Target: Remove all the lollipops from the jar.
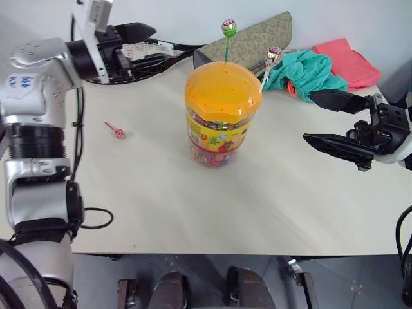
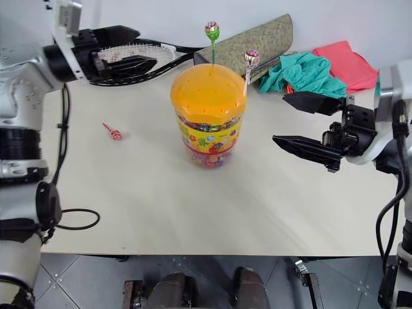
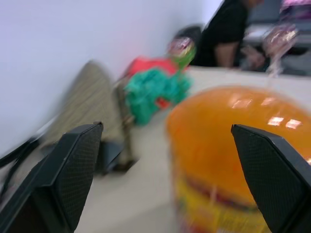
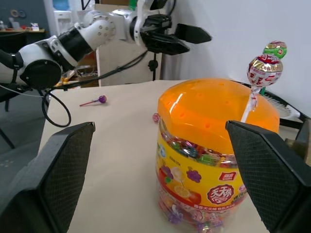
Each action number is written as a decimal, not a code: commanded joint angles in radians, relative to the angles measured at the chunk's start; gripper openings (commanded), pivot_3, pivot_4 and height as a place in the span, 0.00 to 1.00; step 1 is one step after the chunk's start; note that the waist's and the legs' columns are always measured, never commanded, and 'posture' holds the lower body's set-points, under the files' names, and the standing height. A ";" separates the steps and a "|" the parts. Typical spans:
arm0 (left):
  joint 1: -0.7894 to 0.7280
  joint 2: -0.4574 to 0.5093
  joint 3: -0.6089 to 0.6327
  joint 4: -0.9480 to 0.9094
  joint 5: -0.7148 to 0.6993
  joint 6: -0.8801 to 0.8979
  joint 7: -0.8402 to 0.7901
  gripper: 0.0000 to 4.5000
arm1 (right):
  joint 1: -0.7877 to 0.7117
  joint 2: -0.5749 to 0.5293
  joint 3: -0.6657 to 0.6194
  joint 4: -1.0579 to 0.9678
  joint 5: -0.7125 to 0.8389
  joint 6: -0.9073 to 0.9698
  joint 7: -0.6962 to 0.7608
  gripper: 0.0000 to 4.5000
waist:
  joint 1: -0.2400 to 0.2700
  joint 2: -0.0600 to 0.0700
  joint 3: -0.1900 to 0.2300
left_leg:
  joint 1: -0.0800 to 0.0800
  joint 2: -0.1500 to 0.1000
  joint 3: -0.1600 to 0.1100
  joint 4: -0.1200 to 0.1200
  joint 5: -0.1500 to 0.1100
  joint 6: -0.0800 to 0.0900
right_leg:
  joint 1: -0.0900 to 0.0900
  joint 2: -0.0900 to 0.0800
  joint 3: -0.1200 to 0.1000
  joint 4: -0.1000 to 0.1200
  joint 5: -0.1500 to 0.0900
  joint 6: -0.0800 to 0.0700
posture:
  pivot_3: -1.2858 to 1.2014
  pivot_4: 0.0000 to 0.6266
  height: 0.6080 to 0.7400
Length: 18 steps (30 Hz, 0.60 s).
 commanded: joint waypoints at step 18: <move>-0.362 -0.322 0.008 0.621 0.191 -0.272 0.146 0.87 | 0.173 -0.014 -0.250 -0.238 0.193 0.016 -0.250 1.00 | 0.002 0.000 0.000 | -0.001 -0.003 -0.002 -0.001 0.000 0.002 | 0.000 -0.003 -0.002 -0.001 0.000 0.001 | 0.52 0.24 1.00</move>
